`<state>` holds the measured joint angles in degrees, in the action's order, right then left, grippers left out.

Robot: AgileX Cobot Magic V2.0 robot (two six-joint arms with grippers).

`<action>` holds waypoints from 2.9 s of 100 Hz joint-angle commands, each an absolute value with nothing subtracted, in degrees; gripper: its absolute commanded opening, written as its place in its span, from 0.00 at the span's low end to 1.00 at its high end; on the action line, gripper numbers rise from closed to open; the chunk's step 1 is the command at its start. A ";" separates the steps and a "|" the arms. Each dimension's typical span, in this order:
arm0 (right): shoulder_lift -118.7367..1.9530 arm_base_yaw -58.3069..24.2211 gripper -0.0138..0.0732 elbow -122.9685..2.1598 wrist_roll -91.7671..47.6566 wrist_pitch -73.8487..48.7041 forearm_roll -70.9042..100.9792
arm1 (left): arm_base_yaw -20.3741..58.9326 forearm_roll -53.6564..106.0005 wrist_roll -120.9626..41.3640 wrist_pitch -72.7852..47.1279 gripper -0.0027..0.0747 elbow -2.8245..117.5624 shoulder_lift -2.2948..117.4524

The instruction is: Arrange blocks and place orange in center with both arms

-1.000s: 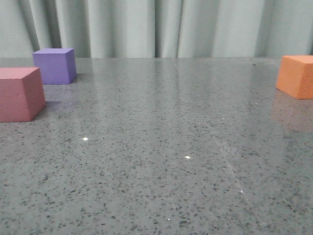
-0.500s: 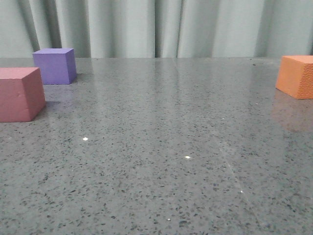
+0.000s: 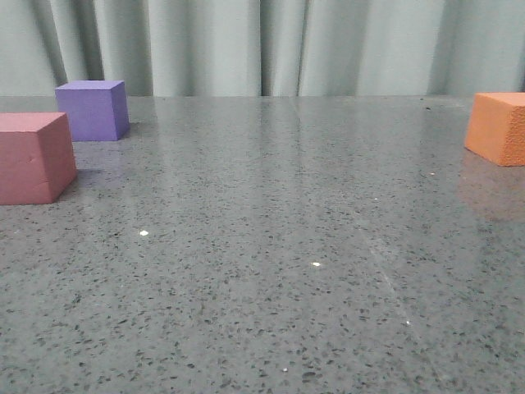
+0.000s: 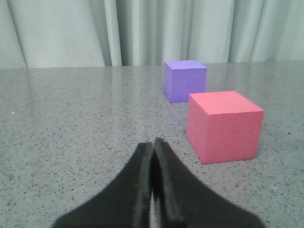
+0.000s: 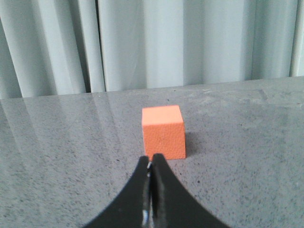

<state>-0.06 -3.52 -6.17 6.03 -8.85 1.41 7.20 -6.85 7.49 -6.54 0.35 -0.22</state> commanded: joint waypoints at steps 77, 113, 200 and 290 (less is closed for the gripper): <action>-57.40 -3.20 0.34 -52.53 5.66 -26.65 1.57 | 7.61 -6.37 7.83 -1.71 0.01 -2.82 -2.13; -65.47 -3.20 0.89 -55.36 2.25 -20.99 1.41 | 7.61 -6.37 7.83 -1.71 0.01 -2.82 -2.13; -89.72 -3.20 0.89 -68.30 1.46 -29.27 -1.71 | 7.61 -6.37 7.83 -1.71 0.01 -2.82 -2.13; -92.76 -23.61 0.49 -83.34 15.46 -33.12 2.23 | 7.61 -6.37 7.83 -1.71 0.01 -2.82 -2.13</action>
